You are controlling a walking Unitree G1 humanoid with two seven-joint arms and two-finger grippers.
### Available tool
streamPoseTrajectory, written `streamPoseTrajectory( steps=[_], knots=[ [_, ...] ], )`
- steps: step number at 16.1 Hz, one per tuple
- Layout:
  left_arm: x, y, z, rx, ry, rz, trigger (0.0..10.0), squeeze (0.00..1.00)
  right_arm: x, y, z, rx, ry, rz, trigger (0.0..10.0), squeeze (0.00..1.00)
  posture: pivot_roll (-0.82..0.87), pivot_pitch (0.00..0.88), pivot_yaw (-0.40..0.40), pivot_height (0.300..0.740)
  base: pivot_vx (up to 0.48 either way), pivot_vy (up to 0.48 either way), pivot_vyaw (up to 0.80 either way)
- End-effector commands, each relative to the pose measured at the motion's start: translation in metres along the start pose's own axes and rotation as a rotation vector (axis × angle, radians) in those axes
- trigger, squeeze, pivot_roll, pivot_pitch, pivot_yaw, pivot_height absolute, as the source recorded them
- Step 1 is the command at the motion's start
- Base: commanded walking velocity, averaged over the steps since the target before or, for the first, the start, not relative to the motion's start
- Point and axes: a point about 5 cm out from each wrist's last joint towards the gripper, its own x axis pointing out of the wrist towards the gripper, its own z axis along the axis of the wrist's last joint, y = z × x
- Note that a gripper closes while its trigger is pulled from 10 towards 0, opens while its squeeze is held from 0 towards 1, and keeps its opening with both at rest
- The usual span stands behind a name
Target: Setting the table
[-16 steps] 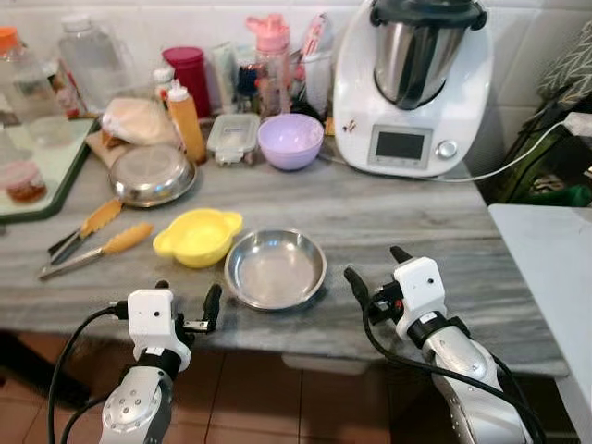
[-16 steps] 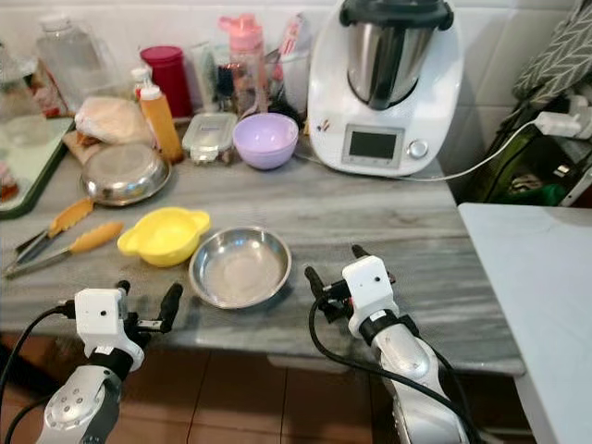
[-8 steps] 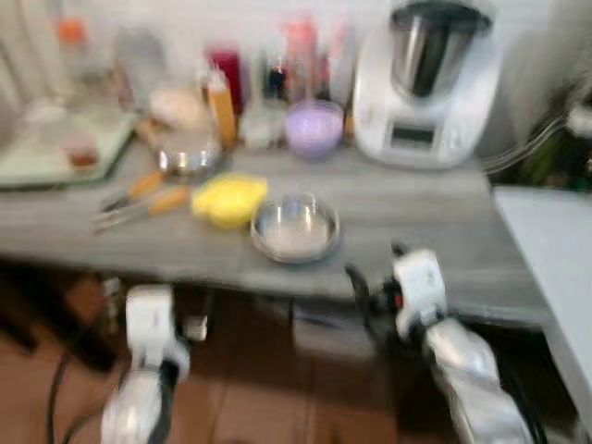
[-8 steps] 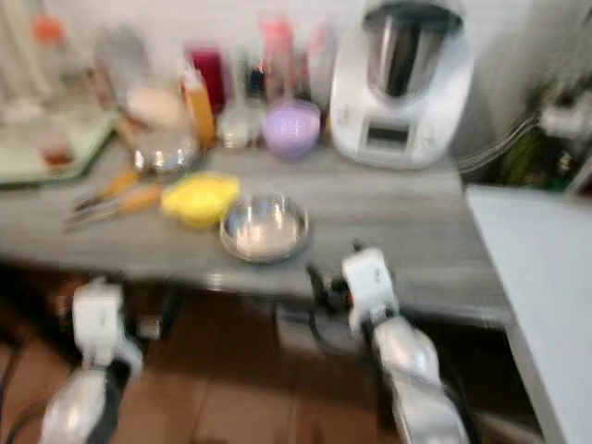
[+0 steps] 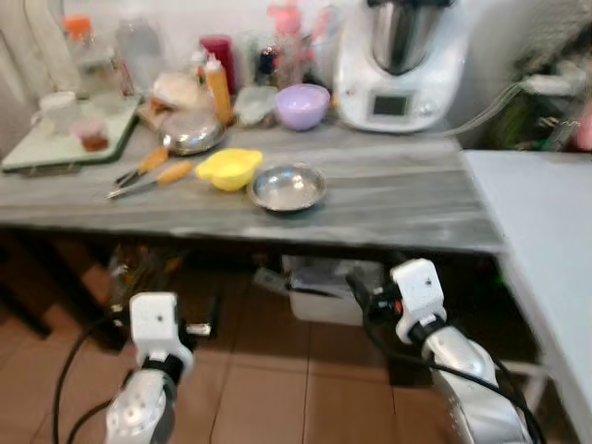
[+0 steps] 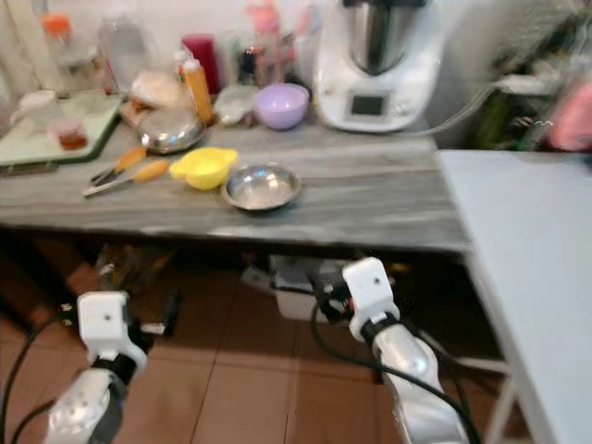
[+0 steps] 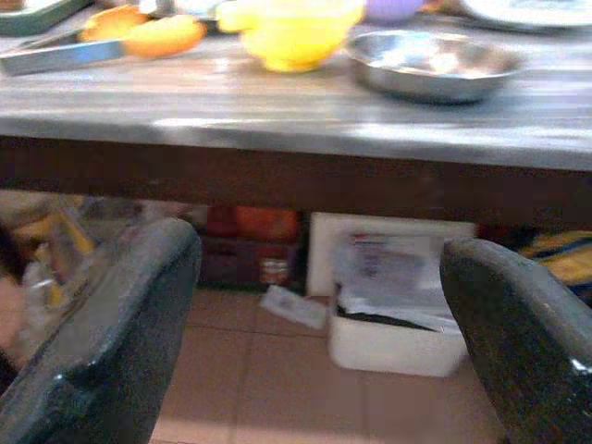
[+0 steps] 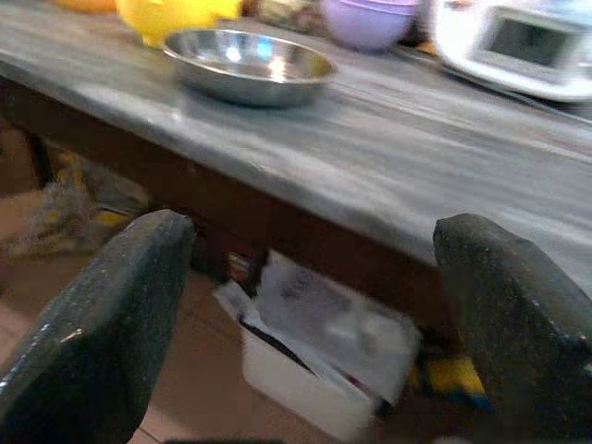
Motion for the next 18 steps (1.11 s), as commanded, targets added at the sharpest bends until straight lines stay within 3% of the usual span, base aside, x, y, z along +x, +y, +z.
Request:
streamPoseTrajectory(
  steps=[1, 7, 11, 18],
  knots=[
    [0.000, 0.006, 0.003, 0.022, -0.007, 0.013, 10.0, 0.00, 0.003, 0.002, 0.004, 0.008, -0.018, 0.000, 10.0, 0.00, -0.11, 0.000, 0.028, 0.740, -0.341, 0.000, -0.49],
    [-0.001, 0.008, 0.003, 0.035, -0.010, 0.011, 10.0, 0.00, 0.003, 0.001, 0.004, 0.009, -0.026, -0.020, 10.0, 0.00, -0.11, 0.000, 0.039, 0.740, -0.333, 0.000, -0.16],
    [-0.001, 0.007, -0.002, 0.029, -0.011, -0.016, 10.0, 0.00, 0.002, -0.005, 0.006, -0.008, -0.032, -0.083, 10.0, 0.00, -0.13, 0.000, 0.055, 0.740, 0.000, 0.000, 0.00],
    [0.038, -0.019, 0.011, 0.043, -0.033, -0.199, 10.0, 0.00, -0.034, -0.029, 0.003, -0.026, 0.004, -0.245, 10.0, 0.00, -0.31, 0.000, 0.192, 0.740, 0.000, 0.000, 0.00]
  ],
)
